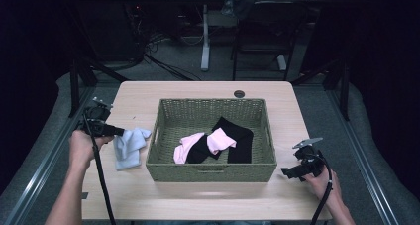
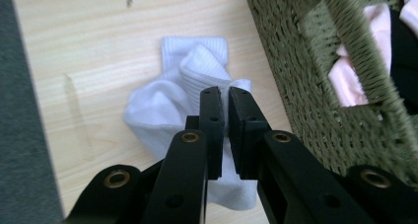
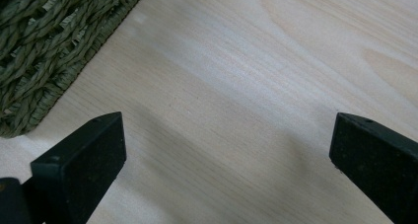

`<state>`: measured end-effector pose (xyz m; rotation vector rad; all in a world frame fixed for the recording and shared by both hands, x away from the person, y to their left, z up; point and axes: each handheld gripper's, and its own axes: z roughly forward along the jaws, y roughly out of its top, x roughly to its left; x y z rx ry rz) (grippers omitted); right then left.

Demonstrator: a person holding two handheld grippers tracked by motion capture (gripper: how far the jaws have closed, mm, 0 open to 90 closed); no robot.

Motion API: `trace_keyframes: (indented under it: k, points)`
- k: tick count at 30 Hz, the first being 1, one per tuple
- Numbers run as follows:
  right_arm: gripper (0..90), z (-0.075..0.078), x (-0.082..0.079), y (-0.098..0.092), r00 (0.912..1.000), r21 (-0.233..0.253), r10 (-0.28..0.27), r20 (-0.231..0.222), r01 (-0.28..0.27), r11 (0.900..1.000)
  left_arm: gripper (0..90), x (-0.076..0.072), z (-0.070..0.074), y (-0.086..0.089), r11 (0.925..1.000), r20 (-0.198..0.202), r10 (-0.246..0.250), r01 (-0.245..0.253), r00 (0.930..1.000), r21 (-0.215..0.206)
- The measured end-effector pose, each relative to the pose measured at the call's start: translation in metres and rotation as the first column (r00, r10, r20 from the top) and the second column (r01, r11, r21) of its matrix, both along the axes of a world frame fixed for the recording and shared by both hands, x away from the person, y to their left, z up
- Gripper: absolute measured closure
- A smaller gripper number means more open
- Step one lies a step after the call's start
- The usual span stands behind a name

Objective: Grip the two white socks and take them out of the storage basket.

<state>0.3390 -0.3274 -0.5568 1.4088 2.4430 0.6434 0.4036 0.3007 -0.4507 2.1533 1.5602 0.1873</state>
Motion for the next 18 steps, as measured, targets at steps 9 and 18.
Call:
trace_keyframes:
  k: [9, 18]
  points:
    - [0.4, 0.000, 0.000, 0.000, 1.0000, 0.001, 0.000, 0.002, 0.000, 1.000, 82.3, 0.000, -0.033, 0.003, 0.9999, -0.050, 0.012, -0.012, 0.9987, -0.012]
    - [0.4, 0.001, 0.000, -0.001, 1.0000, -0.002, -0.004, 0.006, 0.004, 1.000, 45.5, -0.009, -0.052, 0.009, 0.9972, -0.070, 0.025, -0.029, 0.9973, -0.068]
